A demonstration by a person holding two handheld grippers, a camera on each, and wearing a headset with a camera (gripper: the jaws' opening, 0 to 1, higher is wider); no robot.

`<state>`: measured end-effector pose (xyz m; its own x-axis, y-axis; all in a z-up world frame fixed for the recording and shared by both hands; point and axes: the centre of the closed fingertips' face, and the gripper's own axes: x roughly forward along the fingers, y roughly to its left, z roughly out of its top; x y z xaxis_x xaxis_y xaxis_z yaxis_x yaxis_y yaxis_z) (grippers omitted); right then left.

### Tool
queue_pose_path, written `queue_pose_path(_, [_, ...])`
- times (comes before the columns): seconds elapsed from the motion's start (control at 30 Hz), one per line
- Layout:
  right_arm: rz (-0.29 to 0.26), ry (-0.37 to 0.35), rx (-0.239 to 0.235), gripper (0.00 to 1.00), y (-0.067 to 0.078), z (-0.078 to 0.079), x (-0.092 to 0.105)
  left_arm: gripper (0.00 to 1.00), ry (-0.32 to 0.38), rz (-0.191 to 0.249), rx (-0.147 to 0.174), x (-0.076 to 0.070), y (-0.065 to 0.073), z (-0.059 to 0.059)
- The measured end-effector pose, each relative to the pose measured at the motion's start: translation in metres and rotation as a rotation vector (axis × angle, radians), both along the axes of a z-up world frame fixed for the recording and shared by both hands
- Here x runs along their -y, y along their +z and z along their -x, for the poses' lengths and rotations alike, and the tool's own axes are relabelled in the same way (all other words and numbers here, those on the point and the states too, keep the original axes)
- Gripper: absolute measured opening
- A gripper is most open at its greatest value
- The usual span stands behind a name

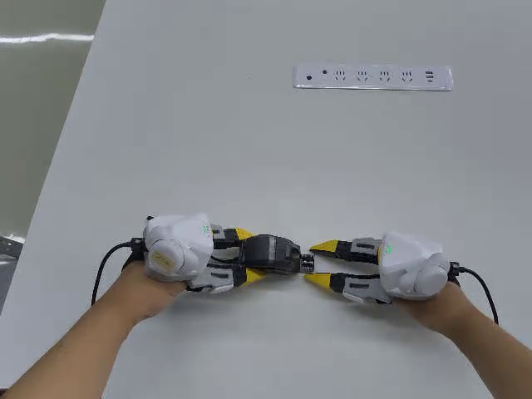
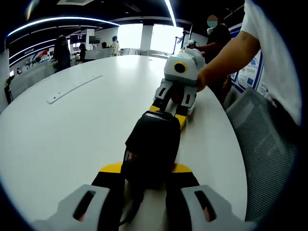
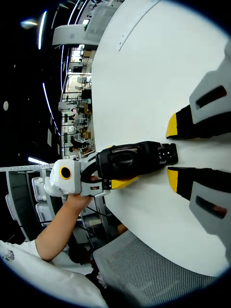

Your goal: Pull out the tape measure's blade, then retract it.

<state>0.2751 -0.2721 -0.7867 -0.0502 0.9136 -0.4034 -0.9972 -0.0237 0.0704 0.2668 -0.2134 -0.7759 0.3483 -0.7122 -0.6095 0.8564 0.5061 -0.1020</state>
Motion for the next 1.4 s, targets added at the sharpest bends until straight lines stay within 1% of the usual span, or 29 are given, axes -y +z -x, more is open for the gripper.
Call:
queue_pose_path(0.37, [-0.001, 0.018, 0.021, 0.16, -0.0005, 0.0007, -0.0043, 0.29, -0.005, -0.005, 0.001, -0.0003, -0.0002, 0.0001])
queue_pose_path(0.47, [-0.004, 0.017, 0.016, 0.15, -0.0005, 0.0006, -0.0038, 0.29, -0.005, -0.005, 0.003, -0.0006, -0.0004, -0.0003])
queue_pose_path(0.67, [-0.006, 0.028, 0.035, 0.15, 0.0000, 0.0009, -0.0038, 0.29, -0.004, -0.006, 0.005, -0.0005, -0.0007, -0.0005])
queue_pose_path(0.73, [-0.009, 0.022, 0.020, 0.15, 0.0000, 0.0001, -0.0039, 0.29, -0.004, -0.006, 0.004, -0.0003, -0.0010, -0.0008])
queue_pose_path(1.0, [-0.006, 0.024, 0.027, 0.15, 0.0000, -0.0010, -0.0037, 0.29, 0.000, -0.007, 0.003, -0.0001, -0.0013, -0.0007])
queue_pose_path(1.2, [-0.011, 0.014, 0.001, 0.14, -0.0003, -0.0003, -0.0038, 0.29, -0.001, -0.005, 0.003, -0.0005, -0.0010, -0.0001])
queue_pose_path(1.33, [-0.019, 0.011, 0.012, 0.13, 0.0006, 0.0009, -0.0040, 0.29, -0.007, -0.009, 0.007, -0.0007, -0.0008, 0.0005])
queue_pose_path(1.4, [-0.022, 0.006, 0.006, 0.13, 0.0007, 0.0004, -0.0040, 0.29, -0.006, -0.008, 0.006, -0.0008, -0.0008, 0.0004])
